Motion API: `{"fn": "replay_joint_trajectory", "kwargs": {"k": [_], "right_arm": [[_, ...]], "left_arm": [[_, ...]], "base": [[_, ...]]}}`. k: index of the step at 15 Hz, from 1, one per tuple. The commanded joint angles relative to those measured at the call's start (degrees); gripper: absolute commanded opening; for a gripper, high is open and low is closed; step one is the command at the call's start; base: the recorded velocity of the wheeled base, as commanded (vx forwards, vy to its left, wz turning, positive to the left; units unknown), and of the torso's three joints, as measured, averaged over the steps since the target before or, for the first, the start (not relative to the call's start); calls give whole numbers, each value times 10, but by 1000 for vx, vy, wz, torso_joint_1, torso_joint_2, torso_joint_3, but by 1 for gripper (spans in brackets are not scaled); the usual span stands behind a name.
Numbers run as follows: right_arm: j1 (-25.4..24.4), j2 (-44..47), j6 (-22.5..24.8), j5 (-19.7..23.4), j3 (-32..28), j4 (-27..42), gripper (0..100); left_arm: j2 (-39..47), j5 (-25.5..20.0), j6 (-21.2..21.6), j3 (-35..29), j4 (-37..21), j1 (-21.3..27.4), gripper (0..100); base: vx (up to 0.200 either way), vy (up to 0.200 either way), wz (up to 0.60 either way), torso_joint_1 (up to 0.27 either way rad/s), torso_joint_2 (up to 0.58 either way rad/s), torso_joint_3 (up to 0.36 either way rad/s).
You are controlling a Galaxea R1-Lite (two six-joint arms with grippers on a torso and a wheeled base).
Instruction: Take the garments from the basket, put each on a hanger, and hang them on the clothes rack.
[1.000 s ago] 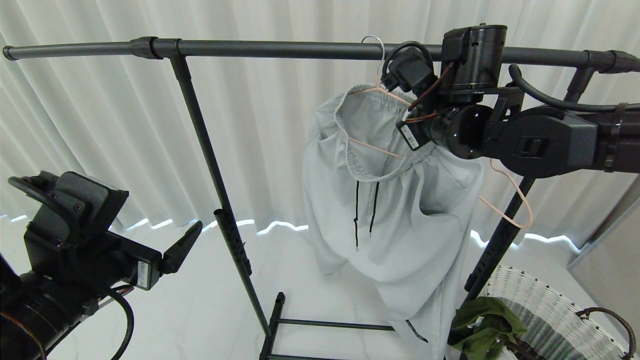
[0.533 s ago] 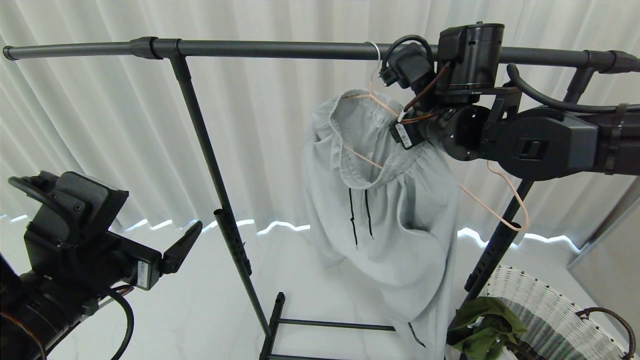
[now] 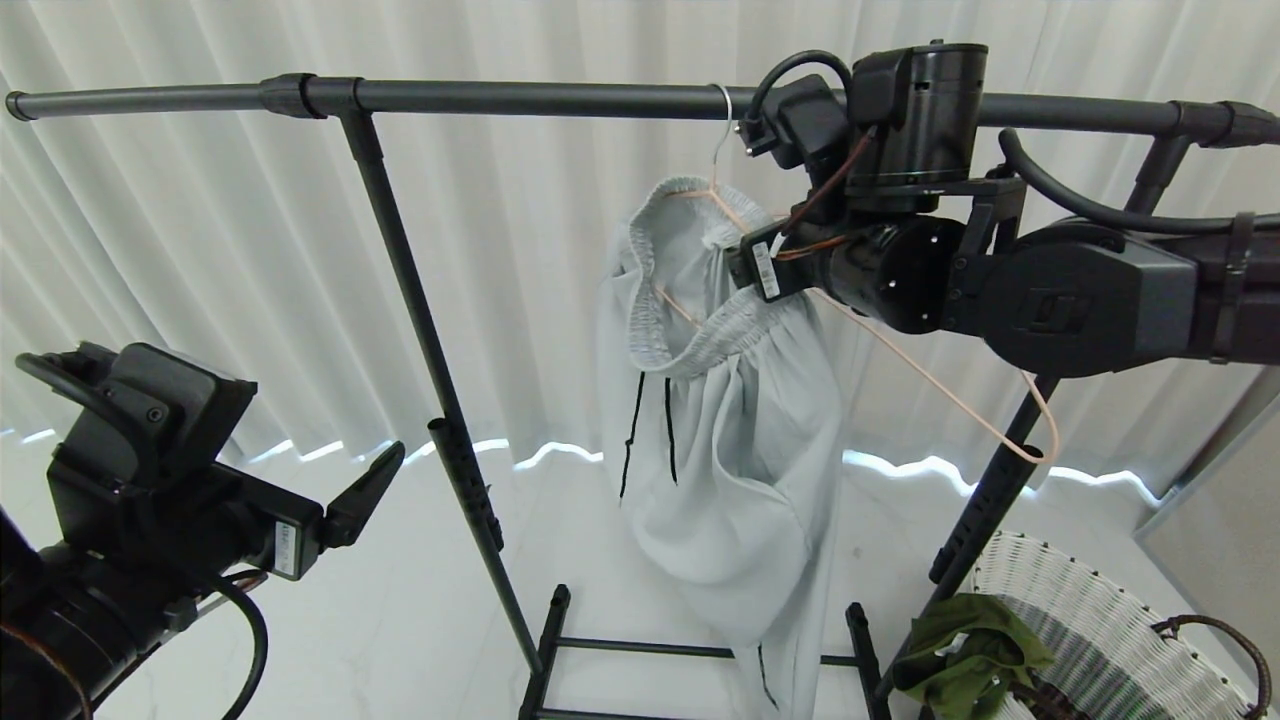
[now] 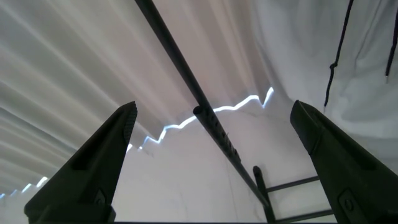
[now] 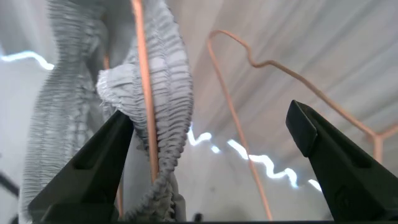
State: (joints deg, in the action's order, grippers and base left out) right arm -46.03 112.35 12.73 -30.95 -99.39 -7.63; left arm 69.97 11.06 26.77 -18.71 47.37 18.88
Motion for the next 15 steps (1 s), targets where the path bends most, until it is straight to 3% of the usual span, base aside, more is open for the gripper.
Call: {"fn": "replay_joint_trajectory", "kwargs": {"k": [1, 6, 10, 15], "right_arm": [[-3, -5, -10, 16, 0, 0, 100], [-2, -25, -36, 138, 2, 4, 100], [-7, -31, -64, 164, 10, 2, 100], [-8, -104, -49, 215, 120, -6, 100]], "left_arm": [[0, 0, 0, 0, 0, 0, 100], [1, 0, -1, 0, 0, 0, 100], [0, 0, -1, 0, 0, 0, 100], [1, 0, -1, 0, 0, -1, 100]], "base": [[0, 0, 0, 0, 0, 0], [0, 0, 0, 0, 0, 0], [0, 0, 0, 0, 0, 0], [0, 0, 0, 0, 0, 0]]}}
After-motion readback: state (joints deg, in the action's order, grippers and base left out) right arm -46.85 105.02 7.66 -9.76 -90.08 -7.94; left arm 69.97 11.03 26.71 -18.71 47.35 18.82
